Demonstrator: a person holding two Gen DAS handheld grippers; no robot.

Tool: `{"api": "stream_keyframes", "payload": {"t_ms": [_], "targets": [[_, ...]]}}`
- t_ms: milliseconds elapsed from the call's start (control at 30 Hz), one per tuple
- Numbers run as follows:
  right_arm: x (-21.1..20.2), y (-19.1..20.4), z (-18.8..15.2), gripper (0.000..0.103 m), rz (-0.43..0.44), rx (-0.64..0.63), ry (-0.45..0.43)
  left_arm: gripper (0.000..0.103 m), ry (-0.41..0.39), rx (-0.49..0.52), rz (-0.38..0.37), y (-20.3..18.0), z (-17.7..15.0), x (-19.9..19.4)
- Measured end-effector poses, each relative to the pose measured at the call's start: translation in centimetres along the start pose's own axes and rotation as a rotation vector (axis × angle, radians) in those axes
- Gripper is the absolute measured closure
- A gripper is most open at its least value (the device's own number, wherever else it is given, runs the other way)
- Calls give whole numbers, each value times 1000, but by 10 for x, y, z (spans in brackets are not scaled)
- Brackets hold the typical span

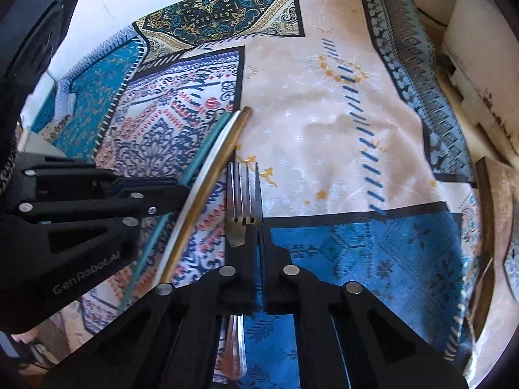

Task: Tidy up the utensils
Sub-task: 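Grasp the silver fork with the right tool while the left grasps the green chopstick, then lift the green chopstick with the left tool while the right lifts the fork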

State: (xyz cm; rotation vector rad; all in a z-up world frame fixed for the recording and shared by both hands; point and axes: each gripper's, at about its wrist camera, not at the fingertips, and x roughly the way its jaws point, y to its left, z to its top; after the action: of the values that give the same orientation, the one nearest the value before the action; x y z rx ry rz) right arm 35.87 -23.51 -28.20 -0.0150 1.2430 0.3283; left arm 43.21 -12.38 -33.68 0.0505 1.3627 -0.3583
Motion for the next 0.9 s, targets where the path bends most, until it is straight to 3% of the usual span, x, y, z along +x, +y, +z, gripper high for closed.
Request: {"api": "stream_keyframes", "payload": {"t_ms": [233, 267, 367, 400, 600, 733, 833, 900], "targets": [[-11, 8, 2, 102, 22, -2, -22, 98, -113, -31, 31, 16, -22, -41], [-10, 6, 3, 98, 17, 5, -18, 98, -137, -32, 39, 14, -26, -49], [-7, 3, 7, 67, 3, 21, -15, 98, -210, -41, 65, 24, -33, -66], [-8, 2, 7, 66, -14, 23, -26, 98, -233, -49, 74, 25, -37, -72], [15, 11, 21, 67, -91, 0, 7, 98, -336, -112, 92, 50, -68, -109], [25, 27, 27, 67, -145, -28, -25, 98, -389, -151, 106, 60, -83, -134], [29, 33, 31, 80, -154, -11, -59, 98, -419, -197, 105, 70, -91, -148], [30, 33, 34, 82, -151, 15, -60, 98, -440, -217, 117, 75, -95, -154]]}}
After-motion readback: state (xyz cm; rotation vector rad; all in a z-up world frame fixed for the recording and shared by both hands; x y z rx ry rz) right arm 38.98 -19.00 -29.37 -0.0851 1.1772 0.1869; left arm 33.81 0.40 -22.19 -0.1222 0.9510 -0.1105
